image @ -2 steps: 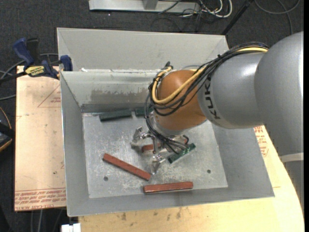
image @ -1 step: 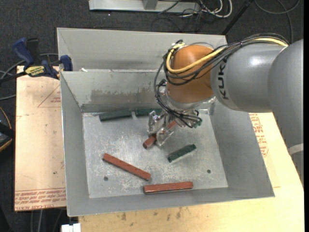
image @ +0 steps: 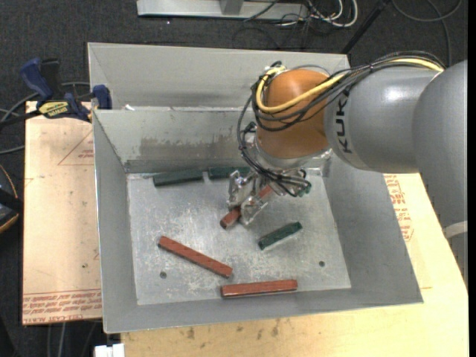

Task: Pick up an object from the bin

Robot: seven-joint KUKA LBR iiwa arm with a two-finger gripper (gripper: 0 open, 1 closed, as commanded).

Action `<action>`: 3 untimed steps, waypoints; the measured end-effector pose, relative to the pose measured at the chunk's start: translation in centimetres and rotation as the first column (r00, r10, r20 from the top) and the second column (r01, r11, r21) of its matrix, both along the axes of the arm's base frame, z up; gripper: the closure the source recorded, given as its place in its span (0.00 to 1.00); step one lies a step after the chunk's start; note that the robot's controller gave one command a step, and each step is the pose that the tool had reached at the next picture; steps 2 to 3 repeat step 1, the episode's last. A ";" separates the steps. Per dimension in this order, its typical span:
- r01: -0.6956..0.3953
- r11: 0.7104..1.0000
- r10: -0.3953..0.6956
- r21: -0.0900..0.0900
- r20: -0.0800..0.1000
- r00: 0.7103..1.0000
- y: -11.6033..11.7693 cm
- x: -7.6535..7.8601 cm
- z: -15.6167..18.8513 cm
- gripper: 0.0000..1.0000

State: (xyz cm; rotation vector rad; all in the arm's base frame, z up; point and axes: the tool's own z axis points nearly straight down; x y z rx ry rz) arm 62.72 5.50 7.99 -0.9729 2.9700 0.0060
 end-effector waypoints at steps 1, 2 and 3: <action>0.029 1.000 -0.029 -0.007 -0.014 0.999 -0.2 -0.8 19.2 1.00; 0.029 1.000 -0.029 -0.007 -0.014 0.999 -0.2 -0.8 19.2 1.00; 0.029 1.000 -0.029 -0.007 -0.014 0.999 -0.2 -0.8 19.2 1.00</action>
Offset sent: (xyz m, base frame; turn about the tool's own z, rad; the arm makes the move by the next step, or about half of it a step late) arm 0.0000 0.0000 0.0000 0.0000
